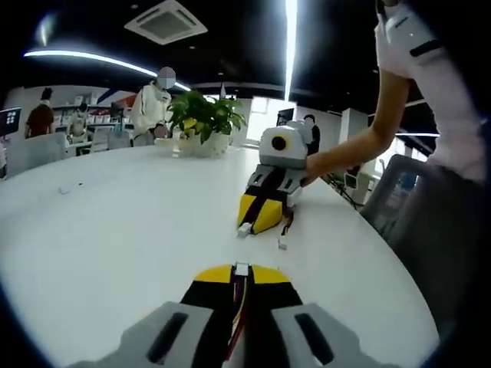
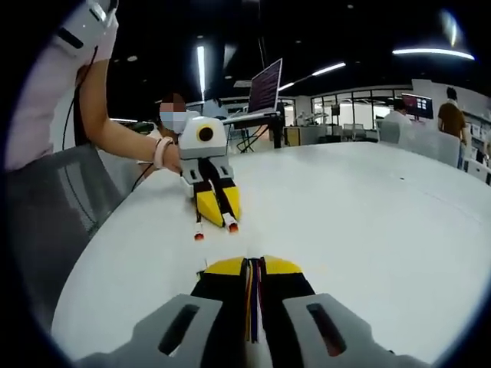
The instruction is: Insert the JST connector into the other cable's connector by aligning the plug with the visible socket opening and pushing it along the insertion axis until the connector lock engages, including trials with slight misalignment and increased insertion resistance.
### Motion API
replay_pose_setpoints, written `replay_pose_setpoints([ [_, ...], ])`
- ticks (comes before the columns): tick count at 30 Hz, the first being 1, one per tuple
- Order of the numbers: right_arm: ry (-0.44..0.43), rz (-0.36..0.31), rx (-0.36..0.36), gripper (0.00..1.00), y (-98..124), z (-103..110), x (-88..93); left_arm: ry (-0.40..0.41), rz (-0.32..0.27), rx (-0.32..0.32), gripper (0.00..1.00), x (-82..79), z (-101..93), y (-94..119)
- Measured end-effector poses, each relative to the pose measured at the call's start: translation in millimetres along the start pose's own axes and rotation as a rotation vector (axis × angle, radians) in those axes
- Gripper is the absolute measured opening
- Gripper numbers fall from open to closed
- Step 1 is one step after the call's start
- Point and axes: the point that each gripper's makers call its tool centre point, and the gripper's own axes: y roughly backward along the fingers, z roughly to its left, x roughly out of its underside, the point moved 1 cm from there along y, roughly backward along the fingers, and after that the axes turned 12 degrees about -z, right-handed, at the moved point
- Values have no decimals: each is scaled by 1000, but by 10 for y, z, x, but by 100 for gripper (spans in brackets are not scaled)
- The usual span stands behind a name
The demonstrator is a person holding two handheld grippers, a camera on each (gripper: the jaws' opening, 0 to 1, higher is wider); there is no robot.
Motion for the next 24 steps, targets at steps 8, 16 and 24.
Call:
replay_pose_setpoints([
  [8, 11, -7, -26, 4, -12, 64, -83, -18, 38, 7, 0, 6, -51, 27],
  [16, 34, -9, -40, 4, -65, 110, -214, -16, 27, 5, 0, -62, -69, 36],
  [24, 44, -13, -94, 4, -145, 253, -325, -11, 10, 24, 0, -215, -120, 43],
])
